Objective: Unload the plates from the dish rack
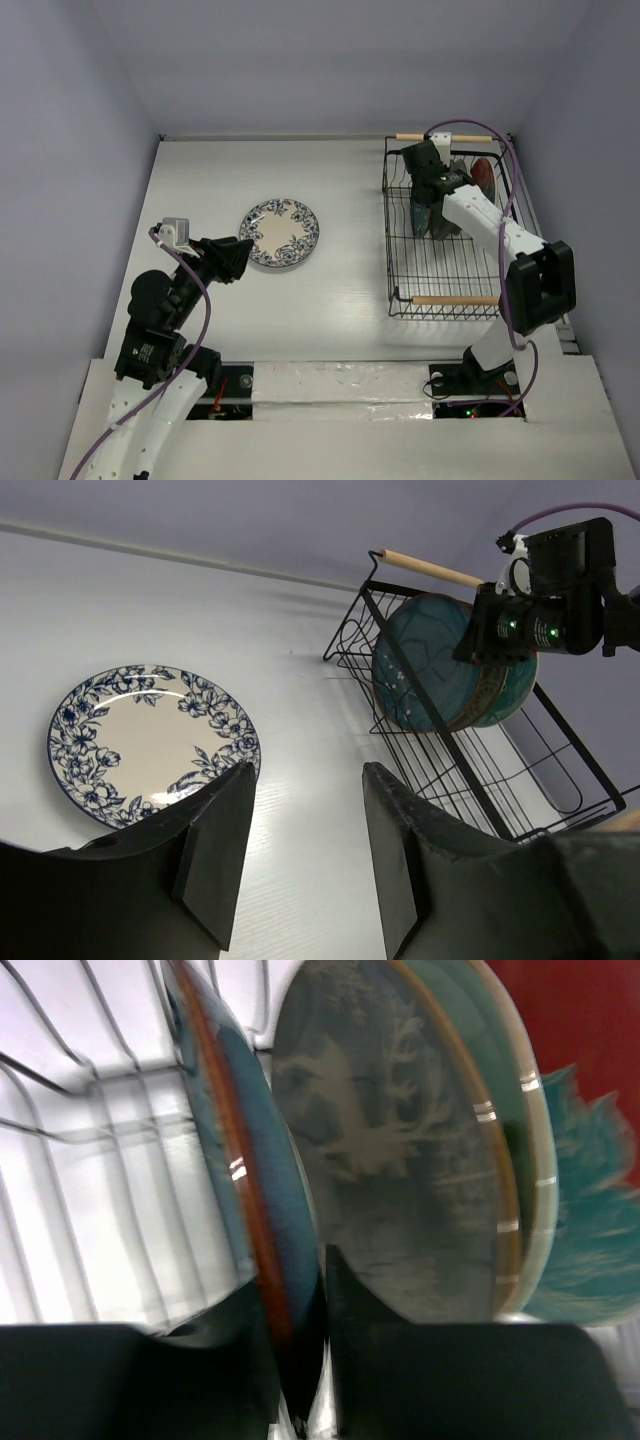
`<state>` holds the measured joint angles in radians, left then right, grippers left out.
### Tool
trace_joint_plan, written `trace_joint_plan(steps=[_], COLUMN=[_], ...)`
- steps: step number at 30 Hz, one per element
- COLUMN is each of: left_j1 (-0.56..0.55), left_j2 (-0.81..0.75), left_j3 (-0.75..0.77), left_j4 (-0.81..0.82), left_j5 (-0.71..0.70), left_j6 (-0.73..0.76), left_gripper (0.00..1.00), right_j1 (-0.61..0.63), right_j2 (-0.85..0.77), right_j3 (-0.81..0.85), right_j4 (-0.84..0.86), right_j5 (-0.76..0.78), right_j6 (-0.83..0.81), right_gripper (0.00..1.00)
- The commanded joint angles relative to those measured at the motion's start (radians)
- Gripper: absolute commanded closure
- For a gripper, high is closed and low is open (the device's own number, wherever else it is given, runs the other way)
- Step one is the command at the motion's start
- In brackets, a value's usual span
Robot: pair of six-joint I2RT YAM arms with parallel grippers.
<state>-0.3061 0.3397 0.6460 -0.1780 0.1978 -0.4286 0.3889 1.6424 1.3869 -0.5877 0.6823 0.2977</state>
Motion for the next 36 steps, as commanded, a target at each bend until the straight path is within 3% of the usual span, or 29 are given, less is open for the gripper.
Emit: trace_joint_plan(steps=[1,7,17,23,27,32,36], left_j1=[0.002,0.002,0.012,0.012,0.021,0.021,0.021], left_j2=[-0.001,-0.001,0.001,-0.002,-0.001,-0.002,-0.002], left_j3=[0.017,0.015,0.014,0.014,0.014,0.015,0.017], left_j4=[0.029,0.035,0.038,0.038,0.038,0.035,0.032], left_j5=[0.002,0.009,0.019,0.020,0.019,0.014,0.003], left_j6=[0.002,0.002,0.001,0.002,0.002,0.002,0.001], left_gripper=[0.56,0.54,0.48,0.45,0.43,0.43,0.43], right_j1=[0.002,0.002,0.021,0.085,0.164,0.274,0.297], right_j2=[-0.027,-0.061,-0.183,-0.338,-0.369,-0.247,-0.078], right_j3=[0.087,0.149,0.317,0.337,0.253,0.207,0.161], right_j4=[-0.027,-0.073,-0.140,-0.031,0.135,0.360,0.570], right_j5=[0.074,0.123,0.163,-0.015,-0.267,-0.424,-0.619], right_j6=[-0.020,-0.058,-0.106,-0.065,0.018,0.142,0.346], right_gripper=[0.83,0.99,1.00,1.00,1.00,1.00,1.00])
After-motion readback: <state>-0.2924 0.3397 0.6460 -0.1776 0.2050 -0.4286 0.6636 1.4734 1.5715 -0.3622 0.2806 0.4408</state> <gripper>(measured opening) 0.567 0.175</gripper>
